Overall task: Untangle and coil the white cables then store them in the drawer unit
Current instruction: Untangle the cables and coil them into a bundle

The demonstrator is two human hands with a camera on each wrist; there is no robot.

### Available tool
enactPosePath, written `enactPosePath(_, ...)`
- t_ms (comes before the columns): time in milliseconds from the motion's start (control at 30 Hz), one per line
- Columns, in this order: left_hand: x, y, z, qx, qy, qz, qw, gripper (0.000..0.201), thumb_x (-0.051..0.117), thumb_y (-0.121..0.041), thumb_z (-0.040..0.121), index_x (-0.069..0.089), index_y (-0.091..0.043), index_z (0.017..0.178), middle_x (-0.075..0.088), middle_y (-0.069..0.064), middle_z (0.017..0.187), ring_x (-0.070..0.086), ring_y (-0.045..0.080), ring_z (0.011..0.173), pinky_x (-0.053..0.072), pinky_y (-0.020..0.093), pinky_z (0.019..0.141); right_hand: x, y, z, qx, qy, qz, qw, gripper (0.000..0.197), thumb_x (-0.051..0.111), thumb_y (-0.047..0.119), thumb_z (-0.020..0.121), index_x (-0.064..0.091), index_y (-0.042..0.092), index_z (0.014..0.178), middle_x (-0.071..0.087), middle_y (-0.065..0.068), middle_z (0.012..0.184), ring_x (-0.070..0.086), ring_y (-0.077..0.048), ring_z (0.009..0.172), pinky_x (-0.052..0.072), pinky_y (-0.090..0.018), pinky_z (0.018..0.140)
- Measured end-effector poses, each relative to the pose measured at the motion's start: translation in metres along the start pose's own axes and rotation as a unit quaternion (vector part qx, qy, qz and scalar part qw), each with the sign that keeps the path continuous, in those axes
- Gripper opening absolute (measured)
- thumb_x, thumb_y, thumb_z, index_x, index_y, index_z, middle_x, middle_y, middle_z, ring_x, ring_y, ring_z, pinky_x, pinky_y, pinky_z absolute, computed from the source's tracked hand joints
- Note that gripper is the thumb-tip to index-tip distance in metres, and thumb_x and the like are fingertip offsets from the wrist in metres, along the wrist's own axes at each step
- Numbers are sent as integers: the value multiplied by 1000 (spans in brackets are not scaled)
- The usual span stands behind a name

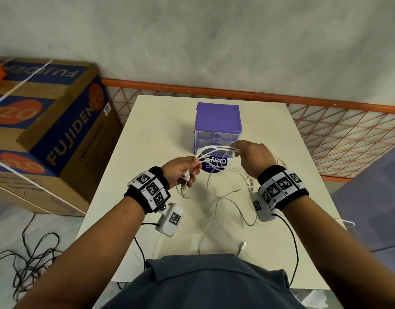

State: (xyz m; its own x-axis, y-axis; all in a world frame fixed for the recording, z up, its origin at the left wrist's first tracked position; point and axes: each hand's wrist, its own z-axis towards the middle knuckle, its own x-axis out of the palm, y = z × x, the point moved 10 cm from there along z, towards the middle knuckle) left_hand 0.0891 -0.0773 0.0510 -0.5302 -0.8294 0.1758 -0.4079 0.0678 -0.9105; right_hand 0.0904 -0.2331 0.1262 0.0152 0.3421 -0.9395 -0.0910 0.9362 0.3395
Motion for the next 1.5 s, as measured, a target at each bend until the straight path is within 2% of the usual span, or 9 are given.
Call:
enactPosePath(200, 1, -3, -3, 11, -21, 14, 1000, 22, 36, -8, 98, 54, -19, 91, 52, -2, 69, 47, 7, 36, 37, 15, 36, -5, 19, 0, -25, -30, 27, 999, 20, 48, 24, 92, 60, 14, 103, 70, -7, 100, 61, -32, 90, 39, -34, 82)
enactPosePath(300, 0, -5, -4, 22, -28, 14, 999, 22, 35, -4, 97, 48, -21, 104, 51, 1, 75, 43, 4, 31, 31, 10, 33, -6, 21, 0, -39, -38, 66, 996, 16, 47, 15, 91, 59, 7, 97, 67, -17, 90, 59, -37, 82, 40, -33, 68)
enactPosePath(433, 2, -6, -4, 32, -29, -9, 999, 27, 37, -4, 97, 45, -21, 116, 57, -4, 69, 44, 4, 34, 32, 10, 34, 2, 27, -1, -55, -15, 96, 994, 24, 40, 0, 87, 57, 6, 102, 68, -15, 93, 60, -36, 84, 50, -40, 73)
enactPosePath(567, 8, -7, -5, 31, -9, -54, 998, 27, 40, -2, 95, 48, -21, 112, 63, -11, 62, 55, 6, 45, 49, 20, 46, 1, 25, -1, -40, -22, 148, 988, 36, 34, -8, 83, 58, 9, 104, 67, -14, 93, 60, -32, 85, 50, -39, 78)
enactPosePath(800, 16, -14, -5, 30, -11, -26, 999, 12, 45, -16, 95, 55, -21, 93, 49, -6, 71, 39, 4, 31, 31, 13, 37, 0, 31, -7, -40, -11, 92, 995, 25, 46, 28, 93, 62, 23, 112, 71, -6, 101, 62, -27, 91, 45, -31, 73)
enactPosePath(967, 17, -21, -4, 60, -58, 53, 995, 5, 48, -14, 95, 53, -16, 94, 46, -2, 68, 40, 3, 31, 36, 14, 36, 1, 36, -5, -67, -4, 105, 992, 31, 42, 7, 91, 60, 12, 116, 67, -13, 111, 61, -32, 98, 45, -32, 80)
enactPosePath(1100, 21, -21, -2, 63, -46, 17, 997, 26, 37, -23, 99, 58, -13, 87, 46, 0, 69, 41, 5, 33, 49, 21, 45, 6, 38, -8, -58, 13, 79, 995, 42, 34, 5, 92, 52, 22, 127, 62, -8, 124, 58, -30, 103, 46, -33, 84)
enactPosePath(1333, 28, -14, 4, 18, -7, -59, 998, 37, 29, -27, 100, 59, -10, 89, 51, -1, 64, 39, 7, 34, 46, 24, 47, 7, 40, -5, -63, 9, 129, 990, 40, 36, -7, 84, 60, 9, 112, 65, -16, 108, 58, -32, 95, 44, -33, 81)
enactPosePath(1500, 26, -11, 7, 0, -9, -101, 995, 44, 24, -42, 98, 57, -16, 87, 58, -6, 58, 40, 7, 37, 43, 22, 47, 12, 38, -6, -53, 0, 121, 991, 21, 47, 25, 92, 59, 18, 107, 68, -8, 102, 59, -28, 90, 46, -36, 77)
